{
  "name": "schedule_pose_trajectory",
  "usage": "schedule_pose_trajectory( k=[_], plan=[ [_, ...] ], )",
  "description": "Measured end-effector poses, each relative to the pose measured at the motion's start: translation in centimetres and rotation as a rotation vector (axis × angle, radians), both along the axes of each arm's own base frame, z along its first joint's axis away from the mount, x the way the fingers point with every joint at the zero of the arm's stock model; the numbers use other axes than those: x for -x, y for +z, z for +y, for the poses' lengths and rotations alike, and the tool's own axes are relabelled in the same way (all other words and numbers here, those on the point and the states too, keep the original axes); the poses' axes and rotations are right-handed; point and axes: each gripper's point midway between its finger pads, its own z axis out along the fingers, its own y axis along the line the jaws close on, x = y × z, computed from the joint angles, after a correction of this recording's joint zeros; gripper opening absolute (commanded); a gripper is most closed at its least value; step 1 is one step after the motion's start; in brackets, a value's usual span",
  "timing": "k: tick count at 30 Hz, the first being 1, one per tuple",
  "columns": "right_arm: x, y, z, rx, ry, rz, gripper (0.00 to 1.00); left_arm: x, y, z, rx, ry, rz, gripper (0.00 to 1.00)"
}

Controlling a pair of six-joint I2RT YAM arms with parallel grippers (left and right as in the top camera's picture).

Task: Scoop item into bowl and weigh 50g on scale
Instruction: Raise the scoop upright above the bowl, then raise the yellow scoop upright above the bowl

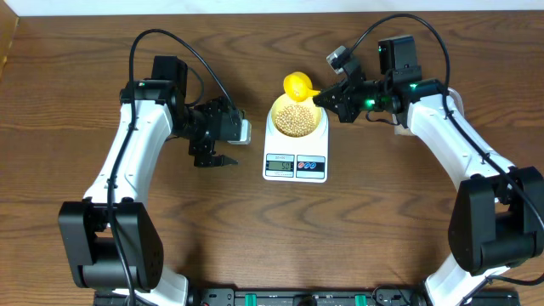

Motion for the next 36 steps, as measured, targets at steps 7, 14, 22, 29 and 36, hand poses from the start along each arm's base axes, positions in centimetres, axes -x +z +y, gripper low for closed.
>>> schedule_pose_trajectory(
  k=[7,14,22,29,36],
  plan=[
    [-0.3,0.1,-0.1,0.005,-0.007,-0.016,0.01,0.0,0.0,0.0,0.000,0.001,0.001,0.98],
    [-1.2,0.2,-0.3,0.023,-0.029,-0.059,0.01,0.0,0.0,0.0,0.000,0.001,0.001,0.98],
    [-1.6,0.4,-0.3,0.025,-0.037,-0.079,0.01,0.0,0.0,0.0,0.000,0.000,0.001,0.98],
    [-2.0,0.4,-1.1,0.027,-0.055,-0.080,0.01,0.0,0.0,0.0,0.000,0.000,0.000,0.98],
    [-2.2,0.4,-1.2,0.026,-0.058,-0.085,0.01,0.0,0.0,0.0,0.000,0.000,0.000,0.98]
  ],
)
